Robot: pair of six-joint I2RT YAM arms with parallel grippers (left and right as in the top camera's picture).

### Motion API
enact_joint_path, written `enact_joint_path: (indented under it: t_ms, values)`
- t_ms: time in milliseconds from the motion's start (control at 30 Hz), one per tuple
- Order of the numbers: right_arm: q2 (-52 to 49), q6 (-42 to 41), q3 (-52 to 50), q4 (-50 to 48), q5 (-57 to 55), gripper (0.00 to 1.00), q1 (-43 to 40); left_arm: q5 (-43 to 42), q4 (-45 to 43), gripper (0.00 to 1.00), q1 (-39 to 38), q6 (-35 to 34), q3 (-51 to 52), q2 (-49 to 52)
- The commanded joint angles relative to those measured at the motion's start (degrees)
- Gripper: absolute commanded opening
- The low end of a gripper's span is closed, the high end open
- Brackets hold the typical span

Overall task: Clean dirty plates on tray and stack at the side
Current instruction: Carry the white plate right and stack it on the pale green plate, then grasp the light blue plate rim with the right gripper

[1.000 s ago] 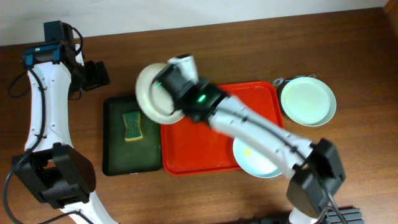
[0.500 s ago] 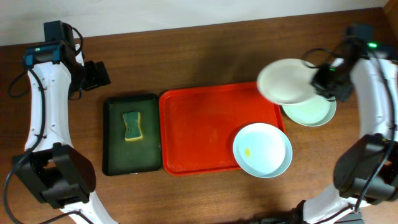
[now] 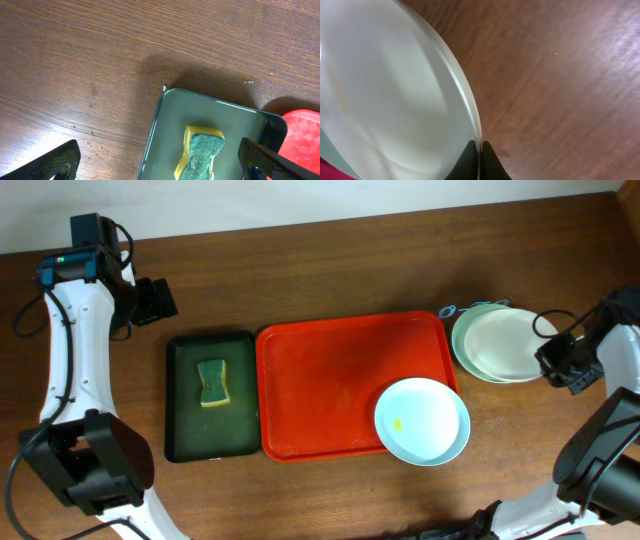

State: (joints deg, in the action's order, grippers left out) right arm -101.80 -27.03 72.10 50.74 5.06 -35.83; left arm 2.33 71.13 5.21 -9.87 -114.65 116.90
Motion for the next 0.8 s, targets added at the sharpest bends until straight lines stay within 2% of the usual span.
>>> enact_joint_path:
  t_ms: [0, 33, 67, 100, 300, 367, 433, 600, 767]
  values:
    - [0.83, -0.44, -0.22, -0.07, -0.15, 0.06, 2.99, 0.24, 0.07, 0.99, -0.07, 0.13, -1.16, -0.24]
    - [0.83, -0.44, -0.22, -0.04, -0.79, 0.15, 3.45, 0.24, 0.04, 0.99, -0.07, 0.13, -1.16, -0.24]
    - [0.83, -0.39, -0.22, -0.02, -1.01, 0.4, 3.58, 0.22, 0.07, 0.99, -0.07, 0.13, -1.16, -0.24]
    - [0.83, 0.0, -0.22, 0.44, -0.98, 0.47, 3.58, 0.22, 0.07, 0.99, -0.07, 0.13, -1.16, -0.24]
    - [4.44, 5.18, -0.02, 5.18, 0.33, 0.52, 3.58, 0.24, 0.07, 0.99, -0.07, 0.13, -1.16, -0.24]
    - [7.89, 7.39, -0.02, 5.4, 3.45, 0.59, 3.58, 0.24, 0.07, 0.99, -0.07, 0.13, -1.16, -0.24]
    - [12.68, 11.06, -0.02, 7.21, 8.11, 0.73, 3.58, 0.24, 0.04, 0.99, -0.07, 0.13, -1.16, -0.24]
    - [18.16, 15.34, -0.11, 19.71, 9.77, 0.73, 4.5, 0.24, 0.07, 0.99, -0.07, 0.13, -1.16, -0.24]
    - [18.14, 16.09, -2.16, 22.82, 9.29, 0.73, 14.05, 0.22, 0.07, 0.99, -0.07, 0.13, -1.16, -0.24]
